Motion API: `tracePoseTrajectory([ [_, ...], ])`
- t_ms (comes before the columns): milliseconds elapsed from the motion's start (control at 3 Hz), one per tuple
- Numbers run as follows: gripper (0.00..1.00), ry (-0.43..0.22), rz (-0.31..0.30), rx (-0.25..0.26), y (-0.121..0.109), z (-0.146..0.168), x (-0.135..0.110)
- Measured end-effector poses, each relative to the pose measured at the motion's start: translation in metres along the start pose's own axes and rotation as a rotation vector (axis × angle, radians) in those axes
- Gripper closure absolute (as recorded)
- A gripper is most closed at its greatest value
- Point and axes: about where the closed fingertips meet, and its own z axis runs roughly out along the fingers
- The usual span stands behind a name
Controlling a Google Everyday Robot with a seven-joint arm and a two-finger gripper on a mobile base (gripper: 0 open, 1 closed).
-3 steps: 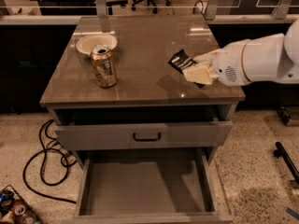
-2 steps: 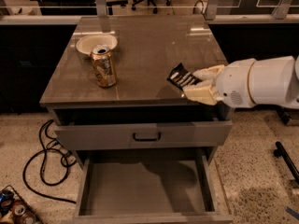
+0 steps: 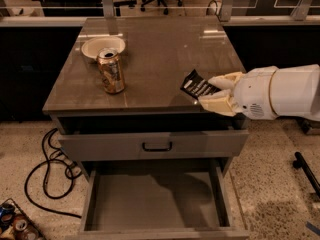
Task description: Place rxbar chocolate into middle drawer
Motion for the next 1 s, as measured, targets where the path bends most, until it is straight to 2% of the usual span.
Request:
tracePoseTrajectory([
  [333,1.00,-0.012,-0.006,-0.050,0.018,0.011,0.023],
  [1000,1.00,-0.012,-0.004,-0.308,0.102,0.034,0.138],
])
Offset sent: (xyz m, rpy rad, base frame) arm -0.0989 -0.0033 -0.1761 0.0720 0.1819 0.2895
